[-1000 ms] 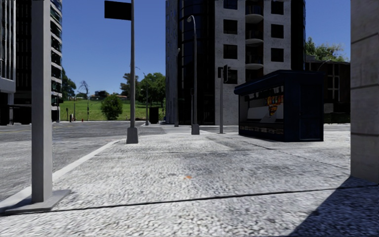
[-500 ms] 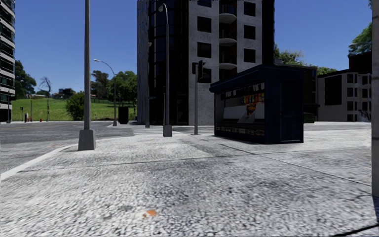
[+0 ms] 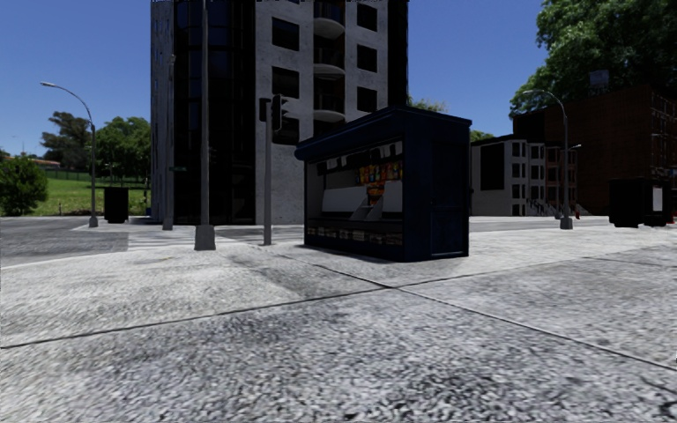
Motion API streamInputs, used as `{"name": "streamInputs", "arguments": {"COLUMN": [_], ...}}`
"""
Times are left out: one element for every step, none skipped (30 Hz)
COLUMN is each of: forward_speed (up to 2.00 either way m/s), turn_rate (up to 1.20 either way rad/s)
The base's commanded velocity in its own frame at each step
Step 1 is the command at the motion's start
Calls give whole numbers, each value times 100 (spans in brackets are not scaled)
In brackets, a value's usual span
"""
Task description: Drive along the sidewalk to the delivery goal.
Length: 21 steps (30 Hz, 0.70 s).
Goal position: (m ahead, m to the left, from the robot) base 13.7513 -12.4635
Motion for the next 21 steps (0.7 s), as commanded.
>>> {"name": "streamInputs", "arguments": {"forward_speed": [176, 174, 173, 172, 172, 170, 169, 169, 169, 169, 168, 168, 167, 166, 165, 165, 164, 163, 163, 162, 160], "turn_rate": [-60, -60, -60, -60, -60, -60, -60, -60, -60, -60, -60, -60, -60, -60, -60, -60, -60, -60, -60, -60, -60]}}
